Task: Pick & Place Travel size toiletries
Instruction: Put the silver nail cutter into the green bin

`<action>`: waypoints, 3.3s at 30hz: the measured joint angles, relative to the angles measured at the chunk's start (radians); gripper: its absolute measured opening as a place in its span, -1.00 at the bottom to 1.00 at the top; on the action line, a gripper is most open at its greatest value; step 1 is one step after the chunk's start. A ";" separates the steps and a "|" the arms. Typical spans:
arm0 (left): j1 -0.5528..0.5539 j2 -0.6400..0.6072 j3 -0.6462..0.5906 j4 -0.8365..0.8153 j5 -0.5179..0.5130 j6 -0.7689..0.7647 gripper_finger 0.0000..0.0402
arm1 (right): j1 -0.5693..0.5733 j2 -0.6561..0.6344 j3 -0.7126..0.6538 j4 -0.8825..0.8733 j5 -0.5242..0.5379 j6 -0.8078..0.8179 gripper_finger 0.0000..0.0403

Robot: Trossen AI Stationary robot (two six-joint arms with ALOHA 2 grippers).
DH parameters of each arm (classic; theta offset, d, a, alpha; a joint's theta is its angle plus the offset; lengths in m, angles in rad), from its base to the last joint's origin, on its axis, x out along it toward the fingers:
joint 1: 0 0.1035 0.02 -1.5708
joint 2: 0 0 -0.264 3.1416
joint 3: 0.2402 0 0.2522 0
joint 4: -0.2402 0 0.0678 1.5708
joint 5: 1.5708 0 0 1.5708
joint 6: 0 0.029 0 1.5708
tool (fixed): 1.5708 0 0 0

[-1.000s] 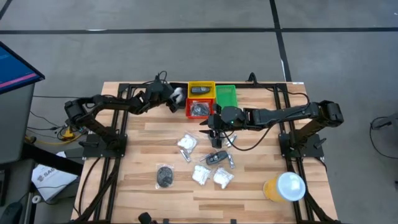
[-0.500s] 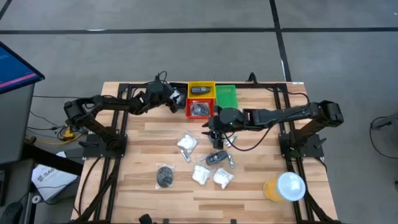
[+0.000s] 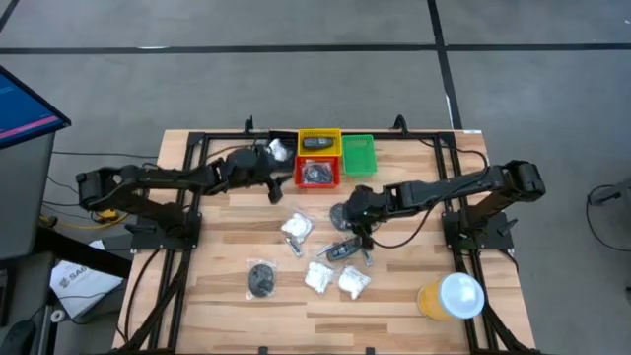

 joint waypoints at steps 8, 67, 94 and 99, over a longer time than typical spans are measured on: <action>-0.175 -0.016 0.000 0.000 -0.002 0.004 -0.12 | -0.012 0.000 -0.016 -0.216 0.019 0.021 -0.37; -0.351 -0.014 0.000 0.023 -0.006 -0.047 -0.12 | -0.135 0.237 0.038 -0.262 0.093 -0.460 -0.44; -0.351 -0.014 0.001 0.015 -0.005 -0.044 -0.12 | -0.129 0.329 0.045 -0.262 0.089 -0.525 0.07; -0.351 -0.014 0.001 0.016 -0.005 -0.044 -0.12 | -0.125 0.342 0.045 -0.270 0.090 -0.520 -0.13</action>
